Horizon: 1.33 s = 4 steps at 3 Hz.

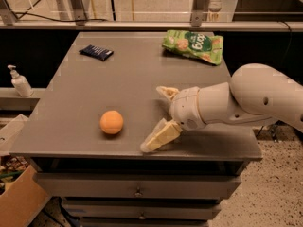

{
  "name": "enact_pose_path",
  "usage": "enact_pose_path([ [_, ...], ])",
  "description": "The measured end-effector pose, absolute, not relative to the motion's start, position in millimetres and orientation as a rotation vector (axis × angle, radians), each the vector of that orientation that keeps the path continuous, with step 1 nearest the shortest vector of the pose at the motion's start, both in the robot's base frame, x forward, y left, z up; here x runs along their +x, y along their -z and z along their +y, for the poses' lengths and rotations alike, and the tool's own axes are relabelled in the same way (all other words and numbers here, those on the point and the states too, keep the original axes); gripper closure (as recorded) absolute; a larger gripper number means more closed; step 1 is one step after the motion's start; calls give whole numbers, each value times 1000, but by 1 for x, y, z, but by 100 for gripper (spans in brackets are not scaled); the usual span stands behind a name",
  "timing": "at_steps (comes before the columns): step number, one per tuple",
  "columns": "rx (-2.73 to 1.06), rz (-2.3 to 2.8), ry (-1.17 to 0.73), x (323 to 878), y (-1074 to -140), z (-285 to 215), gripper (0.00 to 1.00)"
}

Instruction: Move orange near green rice chip bag

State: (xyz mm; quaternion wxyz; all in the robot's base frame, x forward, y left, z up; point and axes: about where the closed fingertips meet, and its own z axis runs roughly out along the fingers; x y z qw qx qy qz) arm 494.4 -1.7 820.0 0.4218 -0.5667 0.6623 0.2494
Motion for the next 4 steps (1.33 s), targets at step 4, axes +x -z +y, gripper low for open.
enact_pose_path([
  [4,-1268,1725,-926,497,-818,28,0],
])
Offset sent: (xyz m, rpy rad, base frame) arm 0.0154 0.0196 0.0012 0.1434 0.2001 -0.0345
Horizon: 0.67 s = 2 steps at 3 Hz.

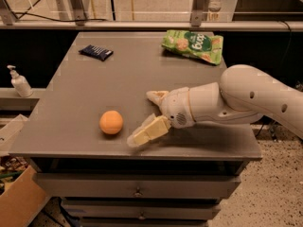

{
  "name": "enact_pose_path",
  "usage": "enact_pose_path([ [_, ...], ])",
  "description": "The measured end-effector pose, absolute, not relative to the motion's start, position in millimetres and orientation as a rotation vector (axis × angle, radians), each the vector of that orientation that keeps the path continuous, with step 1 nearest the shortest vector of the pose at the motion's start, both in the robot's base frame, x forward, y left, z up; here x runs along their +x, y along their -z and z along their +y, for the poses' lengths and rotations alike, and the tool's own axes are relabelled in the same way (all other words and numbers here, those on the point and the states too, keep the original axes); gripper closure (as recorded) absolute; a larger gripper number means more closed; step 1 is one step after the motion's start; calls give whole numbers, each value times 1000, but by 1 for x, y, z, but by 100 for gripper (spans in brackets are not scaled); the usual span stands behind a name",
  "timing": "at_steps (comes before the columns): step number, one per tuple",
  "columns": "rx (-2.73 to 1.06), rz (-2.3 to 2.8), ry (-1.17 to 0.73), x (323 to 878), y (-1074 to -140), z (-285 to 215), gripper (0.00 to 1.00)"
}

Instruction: Move orange near green rice chip bag

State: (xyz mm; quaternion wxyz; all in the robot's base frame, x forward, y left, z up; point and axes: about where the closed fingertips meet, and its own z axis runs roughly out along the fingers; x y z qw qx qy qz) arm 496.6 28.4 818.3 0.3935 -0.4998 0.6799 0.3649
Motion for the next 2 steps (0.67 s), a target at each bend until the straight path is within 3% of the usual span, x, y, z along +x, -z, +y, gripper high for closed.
enact_pose_path([
  [2,-1249,1640,-1029,490,-819,60,0],
])
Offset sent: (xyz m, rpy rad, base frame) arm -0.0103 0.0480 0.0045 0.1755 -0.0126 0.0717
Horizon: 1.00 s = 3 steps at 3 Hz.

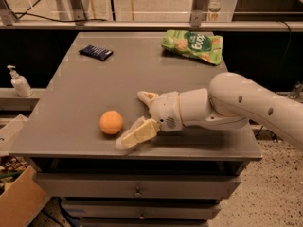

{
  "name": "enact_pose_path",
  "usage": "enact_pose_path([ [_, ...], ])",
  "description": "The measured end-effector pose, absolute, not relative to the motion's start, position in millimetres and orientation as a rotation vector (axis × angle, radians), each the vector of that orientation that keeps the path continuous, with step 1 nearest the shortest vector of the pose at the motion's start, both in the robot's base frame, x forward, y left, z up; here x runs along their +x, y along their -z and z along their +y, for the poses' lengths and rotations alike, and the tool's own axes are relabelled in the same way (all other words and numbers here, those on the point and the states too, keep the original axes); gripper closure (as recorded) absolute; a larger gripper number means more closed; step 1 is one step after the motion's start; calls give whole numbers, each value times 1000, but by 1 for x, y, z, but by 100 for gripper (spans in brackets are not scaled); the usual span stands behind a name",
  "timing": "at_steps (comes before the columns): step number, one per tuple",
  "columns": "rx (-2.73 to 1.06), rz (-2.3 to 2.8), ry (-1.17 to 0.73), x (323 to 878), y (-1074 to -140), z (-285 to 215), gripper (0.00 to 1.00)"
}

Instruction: Move orange near green rice chip bag

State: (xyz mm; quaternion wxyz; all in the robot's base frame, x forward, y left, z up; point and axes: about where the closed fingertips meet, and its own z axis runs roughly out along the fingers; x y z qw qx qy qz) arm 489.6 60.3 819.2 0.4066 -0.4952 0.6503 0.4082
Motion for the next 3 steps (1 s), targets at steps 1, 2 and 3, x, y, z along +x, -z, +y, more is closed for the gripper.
enact_pose_path([
  [1,-1245,1594,-1056,484,-820,73,0],
  [2,-1235,1528,-1070,474,-823,80,16],
  [3,-1226,1479,-1060,465,-826,82,39],
])
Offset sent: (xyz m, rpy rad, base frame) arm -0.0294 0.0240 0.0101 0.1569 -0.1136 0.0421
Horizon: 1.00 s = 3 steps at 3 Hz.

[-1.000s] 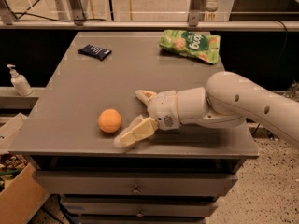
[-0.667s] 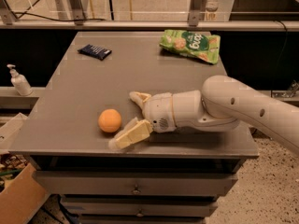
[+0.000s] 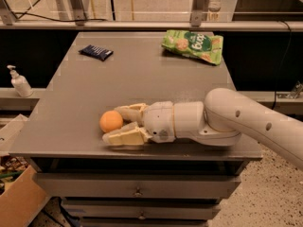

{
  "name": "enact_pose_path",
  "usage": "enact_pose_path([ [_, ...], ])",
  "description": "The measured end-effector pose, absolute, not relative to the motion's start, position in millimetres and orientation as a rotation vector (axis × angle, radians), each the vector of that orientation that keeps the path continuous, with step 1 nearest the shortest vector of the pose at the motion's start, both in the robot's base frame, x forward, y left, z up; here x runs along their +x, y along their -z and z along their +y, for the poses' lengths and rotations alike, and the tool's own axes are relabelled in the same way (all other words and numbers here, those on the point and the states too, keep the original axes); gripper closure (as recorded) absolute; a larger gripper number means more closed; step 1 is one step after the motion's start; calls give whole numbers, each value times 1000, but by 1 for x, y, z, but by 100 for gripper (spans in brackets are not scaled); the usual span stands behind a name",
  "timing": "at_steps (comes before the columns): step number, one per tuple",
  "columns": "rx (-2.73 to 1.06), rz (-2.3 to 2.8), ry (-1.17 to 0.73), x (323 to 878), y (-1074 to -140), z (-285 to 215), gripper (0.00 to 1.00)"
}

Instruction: Move orange near green rice chip bag

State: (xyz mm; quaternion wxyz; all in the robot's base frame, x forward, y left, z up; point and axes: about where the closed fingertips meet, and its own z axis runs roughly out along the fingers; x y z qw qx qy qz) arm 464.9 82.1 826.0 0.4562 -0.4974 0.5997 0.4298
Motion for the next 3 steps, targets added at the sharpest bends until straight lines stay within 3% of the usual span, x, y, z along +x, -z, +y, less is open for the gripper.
enact_pose_path([
  [2,-1196,1440,-1024,458,-832,75,86],
  [3,-1177,1436,-970,463,-846,59,100],
])
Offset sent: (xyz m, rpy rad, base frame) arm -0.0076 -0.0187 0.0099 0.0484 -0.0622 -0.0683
